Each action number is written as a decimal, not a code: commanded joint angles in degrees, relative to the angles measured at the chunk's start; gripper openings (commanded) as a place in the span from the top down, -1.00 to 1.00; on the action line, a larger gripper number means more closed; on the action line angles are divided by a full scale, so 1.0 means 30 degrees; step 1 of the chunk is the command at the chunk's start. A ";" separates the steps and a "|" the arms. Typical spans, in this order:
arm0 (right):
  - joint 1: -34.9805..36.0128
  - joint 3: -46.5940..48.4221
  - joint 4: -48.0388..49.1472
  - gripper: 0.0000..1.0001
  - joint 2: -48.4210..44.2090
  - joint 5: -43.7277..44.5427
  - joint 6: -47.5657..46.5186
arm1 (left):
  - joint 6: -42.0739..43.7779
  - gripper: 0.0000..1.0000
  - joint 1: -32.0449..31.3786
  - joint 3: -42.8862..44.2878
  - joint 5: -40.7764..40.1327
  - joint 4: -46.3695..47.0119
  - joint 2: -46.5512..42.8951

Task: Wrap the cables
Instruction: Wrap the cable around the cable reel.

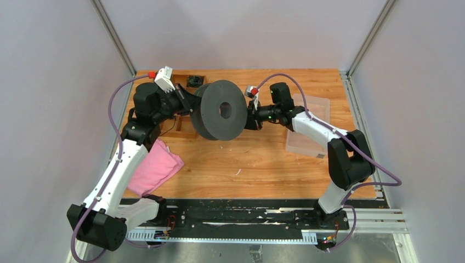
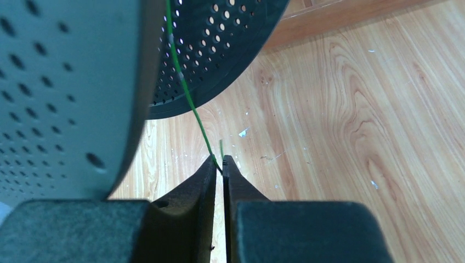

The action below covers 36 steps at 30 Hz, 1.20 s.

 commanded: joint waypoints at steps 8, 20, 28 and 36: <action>-0.0030 -0.0785 0.1150 0.99 -0.0262 -0.0038 0.1729 | -0.1013 0.99 0.0596 -0.0012 -0.0120 0.1133 -0.0303; 0.1327 -0.3436 0.2859 0.99 -0.2723 -0.0212 0.5035 | 0.0005 0.99 0.0784 0.1693 -0.5943 -0.0712 0.1037; 0.4420 -0.1972 0.1616 0.99 -0.3128 0.1457 0.5025 | -0.0364 0.99 0.0784 0.2106 -0.7958 -0.1126 0.1752; 0.6395 0.2357 -0.2060 0.99 -0.1598 0.3057 0.5372 | -0.0007 0.99 0.0614 0.1850 -0.8783 -0.1046 0.1915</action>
